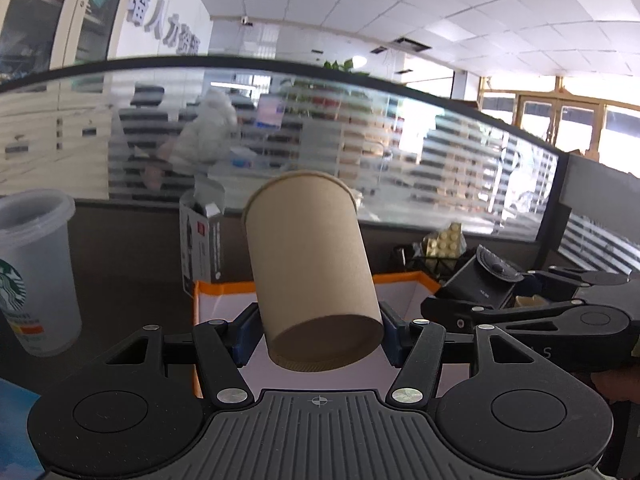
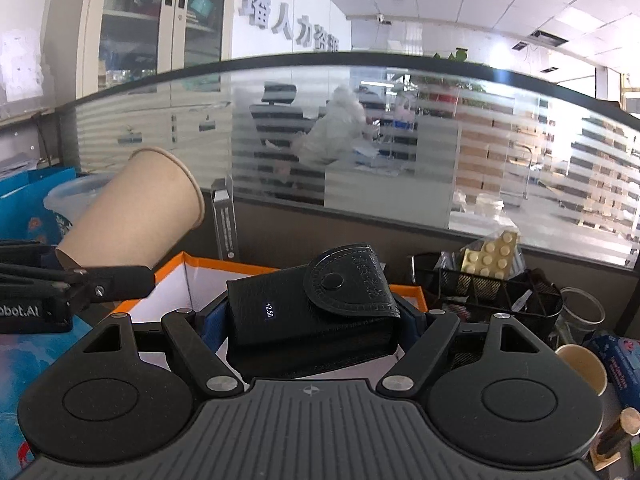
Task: Organize rigid objects
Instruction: 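Lower the paper cup into the orange box and open the left gripper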
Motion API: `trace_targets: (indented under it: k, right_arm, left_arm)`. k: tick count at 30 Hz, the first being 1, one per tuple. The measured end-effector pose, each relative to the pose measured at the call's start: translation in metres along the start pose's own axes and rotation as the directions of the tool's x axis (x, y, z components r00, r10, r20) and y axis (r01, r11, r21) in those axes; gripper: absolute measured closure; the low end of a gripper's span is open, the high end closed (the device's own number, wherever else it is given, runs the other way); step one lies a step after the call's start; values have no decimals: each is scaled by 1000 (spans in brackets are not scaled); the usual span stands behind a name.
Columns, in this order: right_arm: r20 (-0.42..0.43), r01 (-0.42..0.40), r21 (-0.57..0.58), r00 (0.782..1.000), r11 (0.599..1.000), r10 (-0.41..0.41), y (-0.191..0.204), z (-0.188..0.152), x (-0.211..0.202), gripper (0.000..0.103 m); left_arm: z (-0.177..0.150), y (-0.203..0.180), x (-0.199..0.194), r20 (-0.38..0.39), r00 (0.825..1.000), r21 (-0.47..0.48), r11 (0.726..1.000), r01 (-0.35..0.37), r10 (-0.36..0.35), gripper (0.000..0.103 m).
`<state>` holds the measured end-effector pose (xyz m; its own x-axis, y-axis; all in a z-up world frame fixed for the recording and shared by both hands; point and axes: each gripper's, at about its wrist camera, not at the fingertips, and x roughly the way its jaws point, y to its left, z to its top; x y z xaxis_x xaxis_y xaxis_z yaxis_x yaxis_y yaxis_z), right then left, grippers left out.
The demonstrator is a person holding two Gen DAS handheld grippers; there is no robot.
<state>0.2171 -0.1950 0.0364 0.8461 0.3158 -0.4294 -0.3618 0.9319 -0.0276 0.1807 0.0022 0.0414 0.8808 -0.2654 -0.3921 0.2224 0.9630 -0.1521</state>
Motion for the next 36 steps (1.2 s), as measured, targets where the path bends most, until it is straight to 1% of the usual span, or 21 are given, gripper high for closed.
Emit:
trace_targets:
  k: [9, 10, 11, 18, 27, 30, 32, 33, 36]
  right_arm:
    - [-57, 13, 1, 998, 1000, -13, -6, -9, 25, 27]
    - [-64, 13, 2, 998, 1000, -12, -7, -11, 27, 27]
    - [-69, 12, 4, 998, 1000, -11, -8, -12, 29, 27]
    - [-117, 11, 4, 993, 1000, -10, -8, -18, 44, 27]
    - [-215, 27, -21, 976, 999, -31, -6, -30, 69, 27]
    - [-254, 30, -39, 967, 999, -39, -4, -34, 76, 26]
    - [-268, 30, -37, 963, 999, -38, -3, -35, 78, 23]
    - [-264, 30, -41, 964, 999, -40, -3, -35, 77, 23]
    - [-252, 38, -53, 966, 998, -50, -1, -35, 73, 18]
  left_arm:
    - [-10, 4, 26, -70, 998, -7, 1000, -3, 3, 47]
    - [-11, 5, 28, -76, 997, -8, 1000, -4, 3, 48]
    - [-12, 5, 30, -82, 997, -8, 1000, -6, 5, 53]
    - [-19, 11, 44, -123, 992, -23, 1000, -7, 5, 56]
    - [-24, 12, 49, -142, 990, -24, 1000, -7, 3, 56]
    - [-25, 13, 51, -150, 989, -22, 1000, -7, 3, 56]
    - [-26, 13, 52, -154, 988, -21, 1000, -7, 3, 56]
    - [-26, 13, 52, -154, 988, -21, 1000, -7, 4, 56]
    - [-25, 13, 50, -151, 988, -19, 1000, -8, 5, 56]
